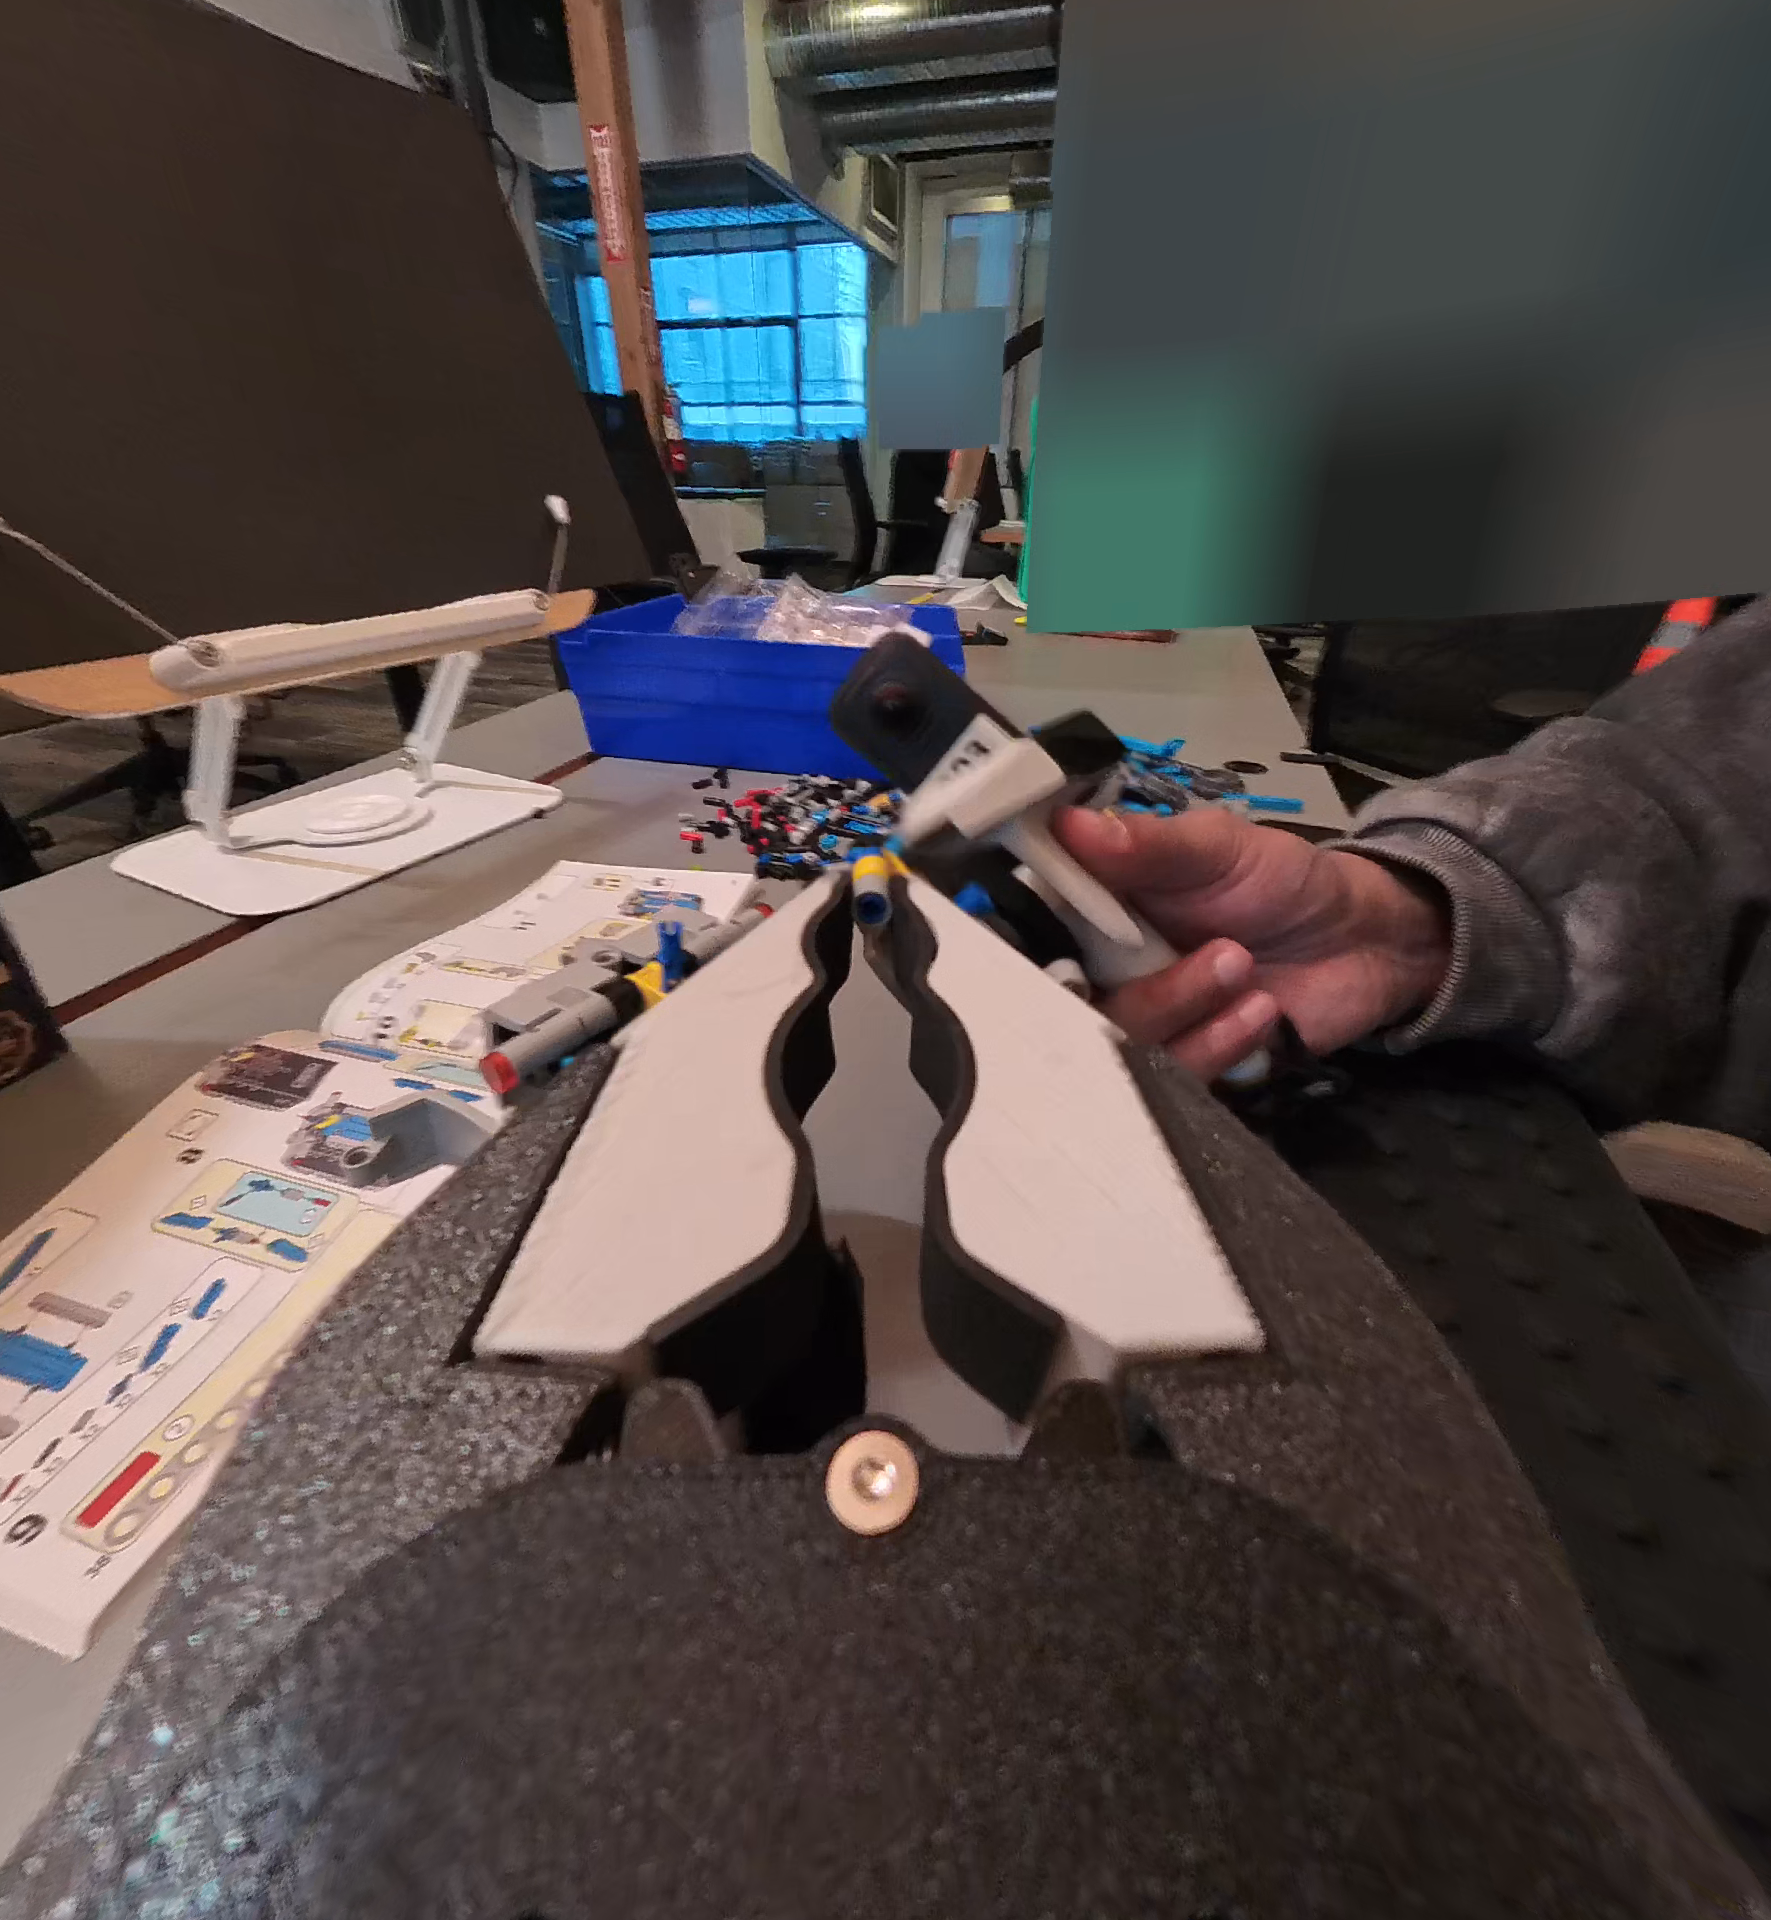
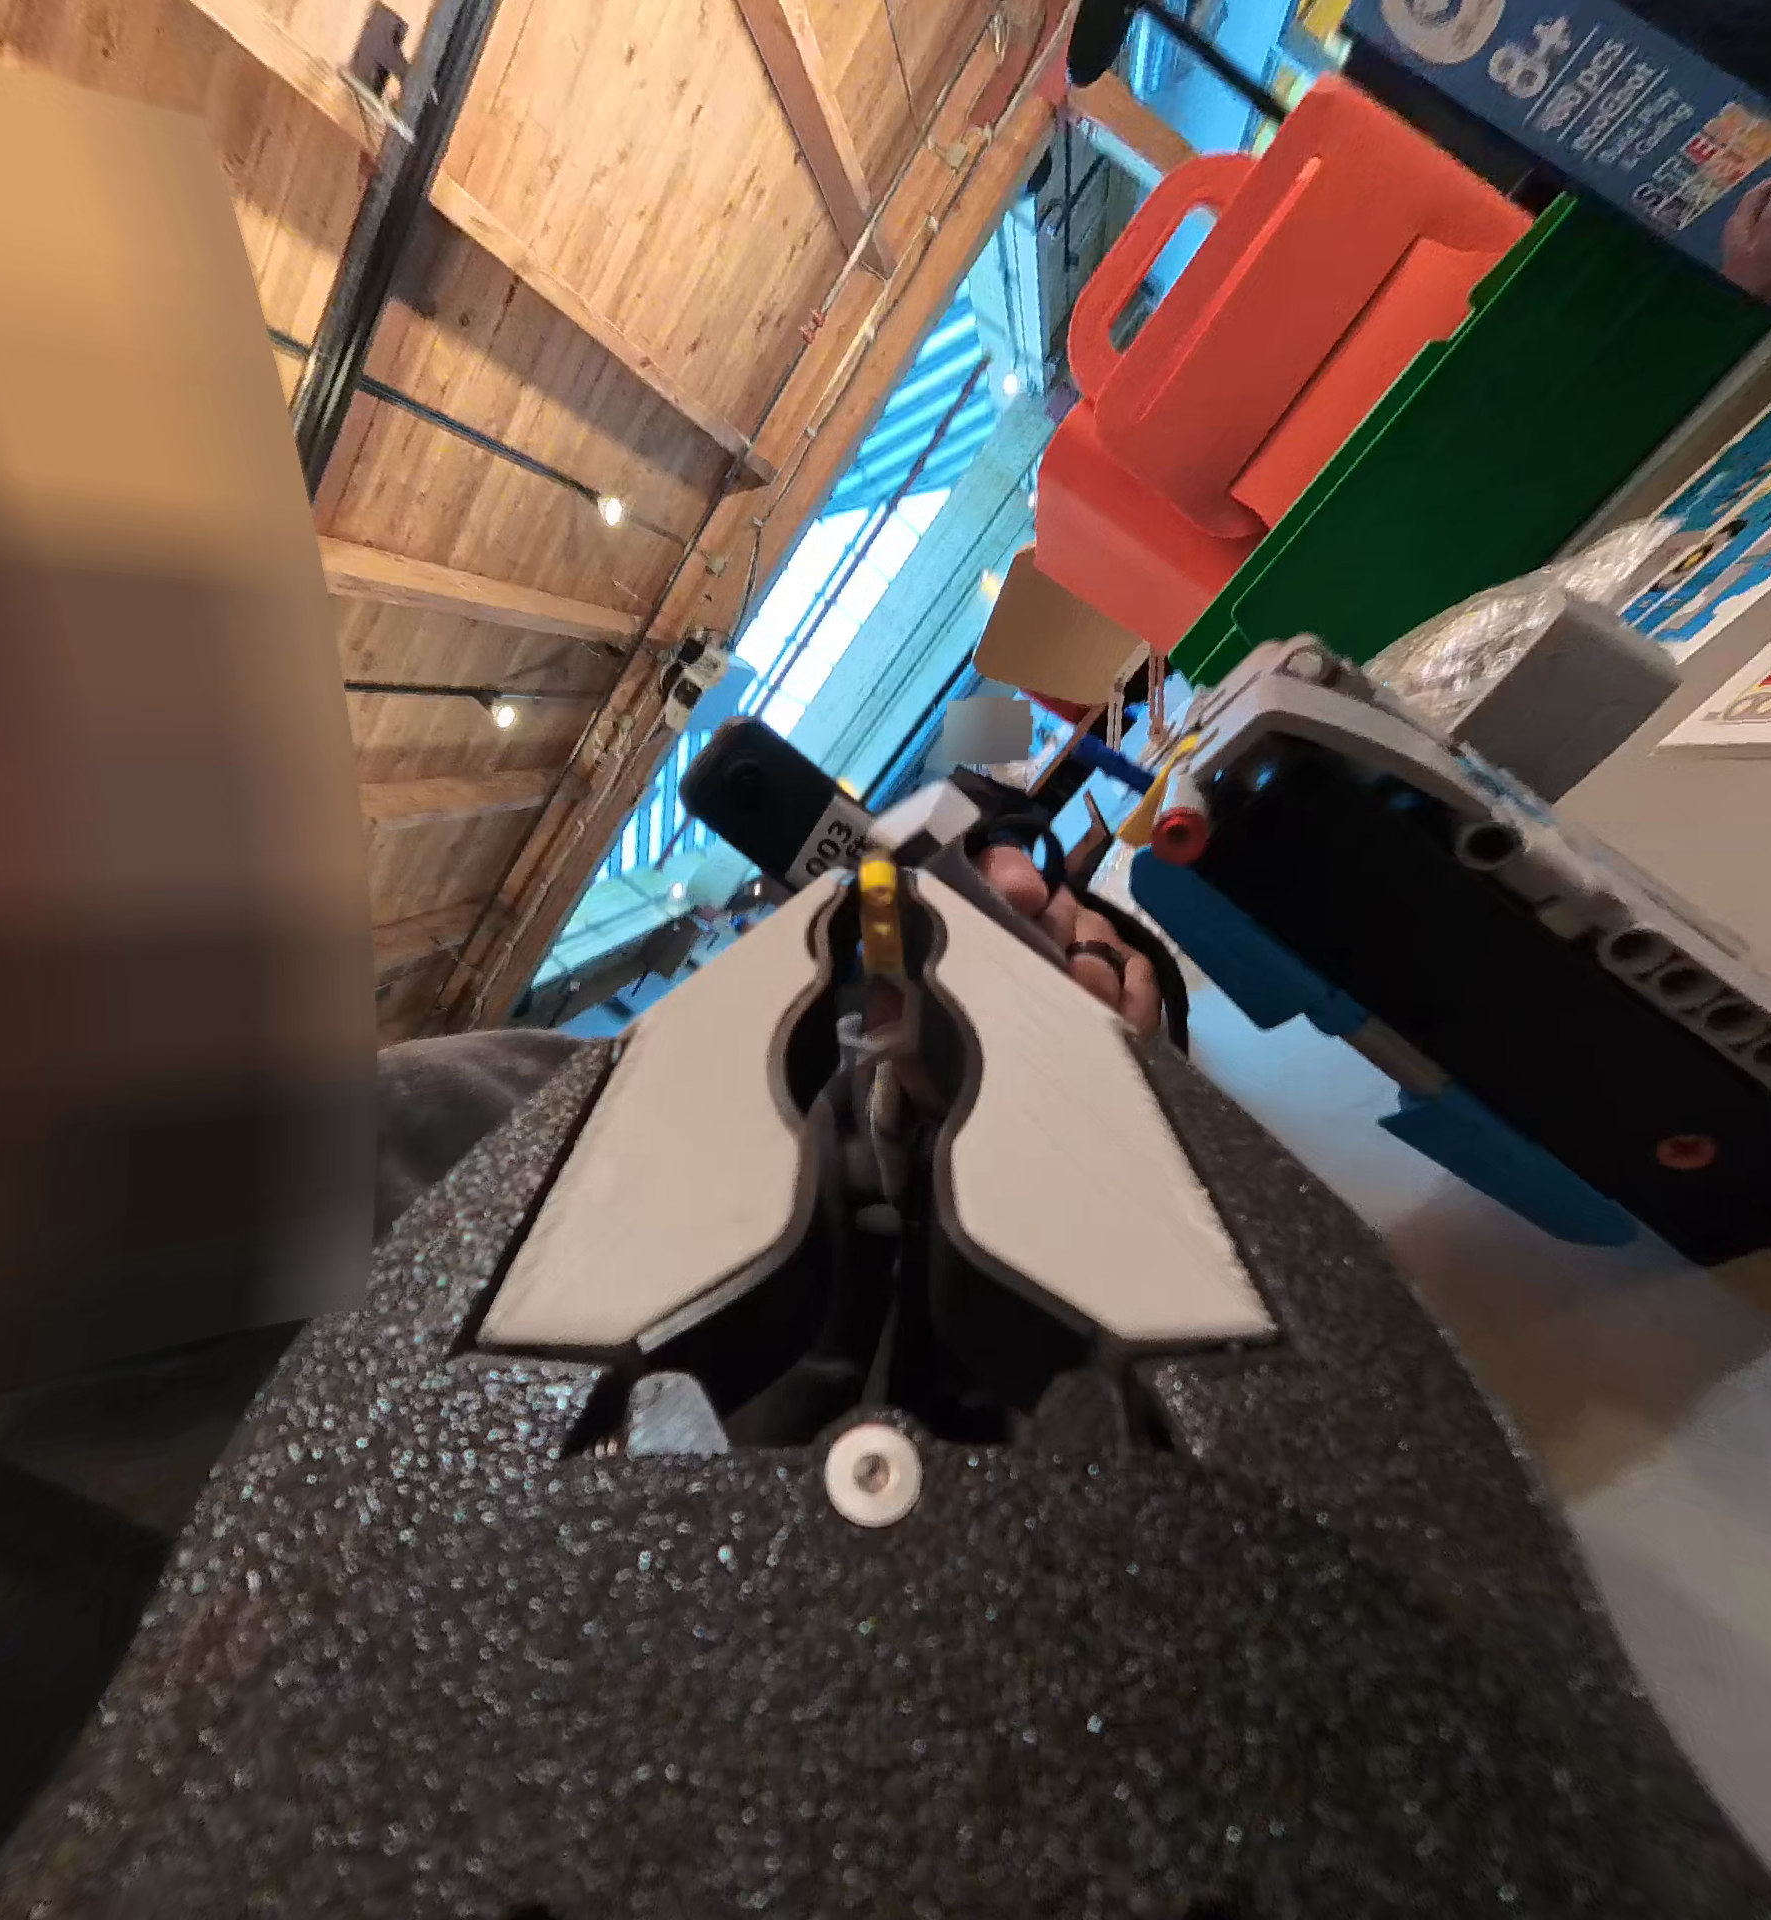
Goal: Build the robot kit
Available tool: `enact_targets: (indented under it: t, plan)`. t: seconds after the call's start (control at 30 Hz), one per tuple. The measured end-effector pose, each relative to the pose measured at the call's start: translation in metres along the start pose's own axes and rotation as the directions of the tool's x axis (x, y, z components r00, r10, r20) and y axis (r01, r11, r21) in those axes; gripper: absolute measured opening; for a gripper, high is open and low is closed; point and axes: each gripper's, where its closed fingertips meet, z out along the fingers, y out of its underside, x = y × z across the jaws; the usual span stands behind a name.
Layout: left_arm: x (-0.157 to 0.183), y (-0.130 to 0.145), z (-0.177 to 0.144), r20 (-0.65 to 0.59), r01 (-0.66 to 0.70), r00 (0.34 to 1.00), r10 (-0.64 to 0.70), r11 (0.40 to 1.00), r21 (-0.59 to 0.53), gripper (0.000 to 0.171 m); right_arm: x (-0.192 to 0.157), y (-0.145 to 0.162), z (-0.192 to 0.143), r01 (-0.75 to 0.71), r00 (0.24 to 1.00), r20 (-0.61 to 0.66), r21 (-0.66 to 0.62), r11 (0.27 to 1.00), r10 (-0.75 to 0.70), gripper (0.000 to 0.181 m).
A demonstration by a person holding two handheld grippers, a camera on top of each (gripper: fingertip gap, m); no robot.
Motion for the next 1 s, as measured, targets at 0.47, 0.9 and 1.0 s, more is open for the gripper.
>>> enact_targets:
  t: [0.47, 0.9, 1.0]
  plan:
    - [0.011, -0.005, -0.004, -0.117, 0.063, 0.991, -0.061, 0.998, 0.007, 0.006, -0.009, 0.001, -0.008, 0.179, 0.982, -0.038, -0.110, 0.978, -0.184, 0.007]
    - [0.023, 0.010, 0.001, -0.188, 0.103, 0.975, -0.116, 0.992, -0.078, 0.006, -0.005, 0.019, -0.014, 0.384, 0.898, -0.078, -0.344, 0.857, -0.433, 0.006]
    - [0.026, 0.010, 0.001, -0.214, 0.132, 0.966, -0.147, 0.988, -0.083, 0.006, -0.006, 0.022, -0.014, 0.458, 0.851, -0.079, -0.373, 0.807, -0.519, 0.007]
